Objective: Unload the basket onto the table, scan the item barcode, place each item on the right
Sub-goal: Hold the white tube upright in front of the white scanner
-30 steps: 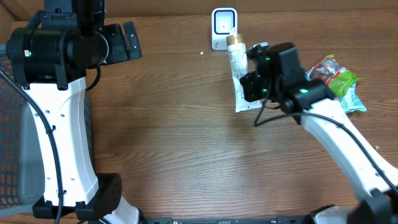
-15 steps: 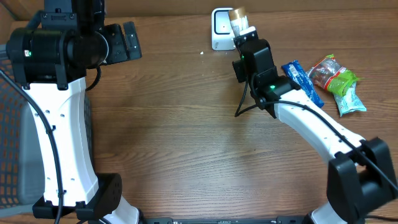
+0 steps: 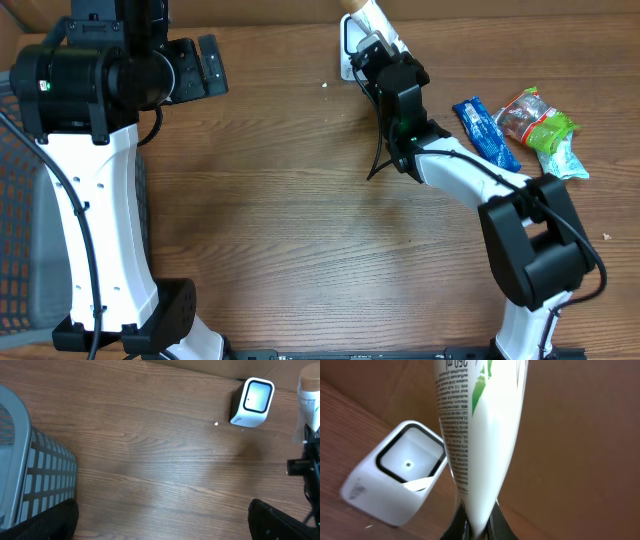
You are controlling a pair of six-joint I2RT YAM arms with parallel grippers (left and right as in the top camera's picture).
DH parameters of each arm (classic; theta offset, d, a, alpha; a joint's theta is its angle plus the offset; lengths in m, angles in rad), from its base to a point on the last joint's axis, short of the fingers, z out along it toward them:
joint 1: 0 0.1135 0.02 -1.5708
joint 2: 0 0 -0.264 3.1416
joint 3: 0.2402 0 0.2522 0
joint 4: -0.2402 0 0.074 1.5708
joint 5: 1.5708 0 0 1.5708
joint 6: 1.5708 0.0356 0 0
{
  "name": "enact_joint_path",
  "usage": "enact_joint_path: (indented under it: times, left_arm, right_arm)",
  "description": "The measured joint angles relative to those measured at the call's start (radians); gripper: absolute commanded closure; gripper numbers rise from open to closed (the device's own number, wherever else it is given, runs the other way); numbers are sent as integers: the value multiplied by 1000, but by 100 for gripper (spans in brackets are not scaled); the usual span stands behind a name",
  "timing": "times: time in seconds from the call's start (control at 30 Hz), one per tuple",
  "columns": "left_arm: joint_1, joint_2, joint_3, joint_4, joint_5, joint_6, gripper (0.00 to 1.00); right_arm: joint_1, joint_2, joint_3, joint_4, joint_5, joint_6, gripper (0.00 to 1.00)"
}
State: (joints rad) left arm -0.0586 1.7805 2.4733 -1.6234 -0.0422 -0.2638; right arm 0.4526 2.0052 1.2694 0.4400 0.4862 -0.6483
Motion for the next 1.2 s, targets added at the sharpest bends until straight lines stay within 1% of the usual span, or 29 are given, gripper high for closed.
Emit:
enact_joint_path:
  times: [0.47,0.63,0.77,0.97,1.2]
  left_arm:
    - [0,0,0,0,0,0,0]
    - [0,0,0,0,0,0,0]
    - [0,0,0,0,0,0,0]
    - [0,0,0,0,0,0,1]
    - [0,0,0,0,0,0,0]
  right_arm:
    - [-67,219,1,346,-19,-289,96]
    - [-68,253,12,353,-57,-352,96]
    - [-66,296,62,348,-67,-382,96]
    - [-67,339,200,266,-59,-392,96]
    - [-70,339,246,245,-59,-392,96]
